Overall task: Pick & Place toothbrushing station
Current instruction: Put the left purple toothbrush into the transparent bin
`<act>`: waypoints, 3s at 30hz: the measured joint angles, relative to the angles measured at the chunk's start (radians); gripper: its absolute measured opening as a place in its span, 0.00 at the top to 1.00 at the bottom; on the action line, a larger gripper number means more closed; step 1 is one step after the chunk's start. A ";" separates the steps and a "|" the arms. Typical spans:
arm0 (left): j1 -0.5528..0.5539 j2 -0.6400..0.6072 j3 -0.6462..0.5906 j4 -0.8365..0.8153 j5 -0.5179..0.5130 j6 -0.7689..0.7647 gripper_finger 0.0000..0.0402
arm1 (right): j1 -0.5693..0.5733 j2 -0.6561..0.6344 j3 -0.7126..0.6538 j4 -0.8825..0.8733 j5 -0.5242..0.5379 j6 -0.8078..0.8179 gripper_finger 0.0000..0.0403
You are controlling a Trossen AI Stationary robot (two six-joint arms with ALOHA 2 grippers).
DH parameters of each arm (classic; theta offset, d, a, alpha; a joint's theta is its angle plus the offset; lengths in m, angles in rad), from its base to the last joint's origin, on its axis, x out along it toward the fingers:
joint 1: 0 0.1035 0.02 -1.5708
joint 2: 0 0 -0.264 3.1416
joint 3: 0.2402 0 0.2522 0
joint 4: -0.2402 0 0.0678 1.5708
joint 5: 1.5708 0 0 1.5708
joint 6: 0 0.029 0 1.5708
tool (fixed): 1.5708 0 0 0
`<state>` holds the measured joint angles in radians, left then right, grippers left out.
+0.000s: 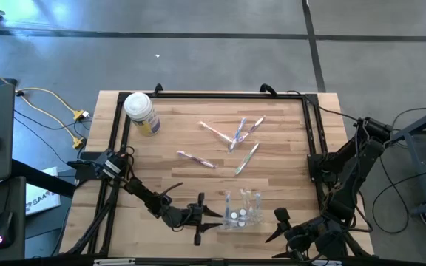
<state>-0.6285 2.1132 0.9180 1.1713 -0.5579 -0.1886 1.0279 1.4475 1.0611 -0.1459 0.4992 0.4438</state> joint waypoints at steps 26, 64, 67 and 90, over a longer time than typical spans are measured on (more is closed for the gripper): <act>-0.033 -0.181 -0.001 -0.306 -0.127 0.033 0.49 | 0.000 0.000 0.000 -0.001 -0.003 0.005 0.50; 0.519 -0.677 -0.001 -1.761 0.078 -0.239 0.49 | 0.000 0.000 0.000 0.000 0.008 0.115 0.50; 0.589 -0.677 -0.001 -1.764 0.182 -0.175 0.49 | 0.000 0.000 0.000 0.000 0.031 0.135 0.50; 0.668 -0.605 -0.001 -1.699 0.348 0.248 0.49 | -0.010 0.066 0.000 0.008 0.051 0.131 0.50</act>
<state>0.0395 1.5077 0.9169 -0.5279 -0.2096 0.0597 1.0183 1.5131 1.0611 -0.1375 0.5499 0.5751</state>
